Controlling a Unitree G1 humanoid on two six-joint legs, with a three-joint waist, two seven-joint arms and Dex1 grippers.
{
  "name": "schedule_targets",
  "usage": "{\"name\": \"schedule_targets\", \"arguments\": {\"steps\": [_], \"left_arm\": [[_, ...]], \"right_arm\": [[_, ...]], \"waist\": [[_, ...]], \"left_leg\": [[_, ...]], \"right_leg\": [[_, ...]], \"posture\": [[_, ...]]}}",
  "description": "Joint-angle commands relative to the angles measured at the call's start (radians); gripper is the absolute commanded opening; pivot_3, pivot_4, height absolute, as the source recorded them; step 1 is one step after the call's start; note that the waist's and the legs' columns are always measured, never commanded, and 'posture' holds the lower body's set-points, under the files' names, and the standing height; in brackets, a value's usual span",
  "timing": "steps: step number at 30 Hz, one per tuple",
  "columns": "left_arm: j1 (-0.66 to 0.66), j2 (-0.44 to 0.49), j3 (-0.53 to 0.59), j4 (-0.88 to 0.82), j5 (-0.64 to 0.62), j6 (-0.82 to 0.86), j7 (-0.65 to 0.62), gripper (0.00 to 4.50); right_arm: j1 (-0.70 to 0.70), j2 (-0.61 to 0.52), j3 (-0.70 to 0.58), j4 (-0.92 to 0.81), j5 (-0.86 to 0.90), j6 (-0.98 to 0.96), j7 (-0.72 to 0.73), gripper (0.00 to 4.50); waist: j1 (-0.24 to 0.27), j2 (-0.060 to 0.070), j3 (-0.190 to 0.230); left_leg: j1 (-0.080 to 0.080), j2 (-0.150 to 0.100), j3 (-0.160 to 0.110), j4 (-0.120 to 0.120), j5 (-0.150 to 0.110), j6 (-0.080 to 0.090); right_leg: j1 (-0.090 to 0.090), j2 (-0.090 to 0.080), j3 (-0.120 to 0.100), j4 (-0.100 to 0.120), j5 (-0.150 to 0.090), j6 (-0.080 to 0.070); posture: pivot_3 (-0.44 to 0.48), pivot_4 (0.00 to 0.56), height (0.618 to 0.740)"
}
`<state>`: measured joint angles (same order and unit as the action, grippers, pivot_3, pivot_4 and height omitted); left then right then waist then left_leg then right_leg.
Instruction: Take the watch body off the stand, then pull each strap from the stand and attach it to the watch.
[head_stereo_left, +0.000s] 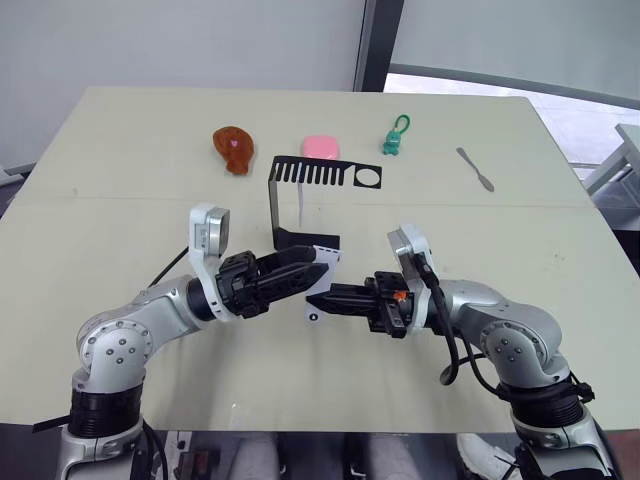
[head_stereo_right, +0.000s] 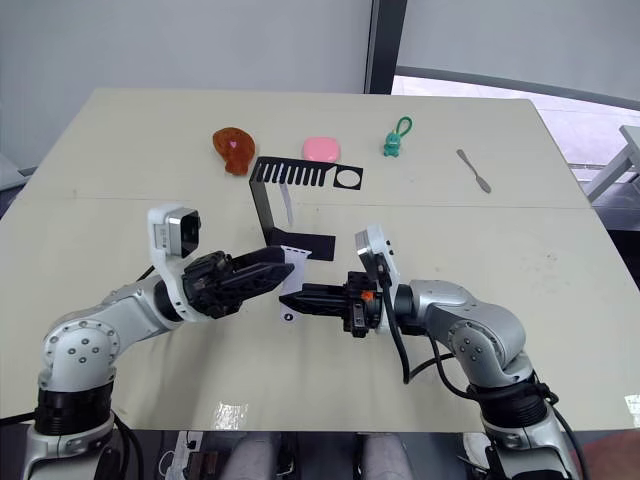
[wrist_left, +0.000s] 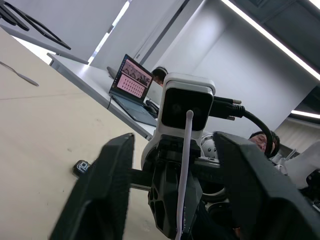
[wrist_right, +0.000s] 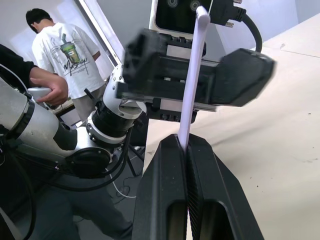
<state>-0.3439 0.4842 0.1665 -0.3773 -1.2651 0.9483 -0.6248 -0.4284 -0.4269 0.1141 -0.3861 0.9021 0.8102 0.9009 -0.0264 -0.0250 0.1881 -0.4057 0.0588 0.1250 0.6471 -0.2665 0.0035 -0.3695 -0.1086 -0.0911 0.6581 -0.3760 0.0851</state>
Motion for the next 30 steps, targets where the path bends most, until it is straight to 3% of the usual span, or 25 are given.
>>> {"name": "schedule_targets", "arguments": {"steps": [1,30], "left_arm": [[0.005,-0.009,-0.007,-0.023,-0.02,-0.007,0.002,2.29],[0.02,-0.025,0.002,-0.003,-0.076,0.001,0.033,2.29]], "right_arm": [[-0.016,0.009,-0.001,-0.032,0.013,0.0,-0.009,0.0],[-0.015,0.007,-0.002,-0.033,0.007,0.008,-0.017,0.0]], "waist": [[0.0,0.0,0.0],[0.0,0.0,0.0]], "left_leg": [[0.0,0.0,0.0,0.0,0.0,0.0],[0.0,0.0,0.0,0.0,0.0,0.0]], "right_leg": [[0.0,0.0,0.0,0.0,0.0,0.0],[0.0,0.0,0.0,-0.001,0.0,0.0]], "posture": [[0.0,0.15,0.74],[0.0,0.15,0.74]]}}
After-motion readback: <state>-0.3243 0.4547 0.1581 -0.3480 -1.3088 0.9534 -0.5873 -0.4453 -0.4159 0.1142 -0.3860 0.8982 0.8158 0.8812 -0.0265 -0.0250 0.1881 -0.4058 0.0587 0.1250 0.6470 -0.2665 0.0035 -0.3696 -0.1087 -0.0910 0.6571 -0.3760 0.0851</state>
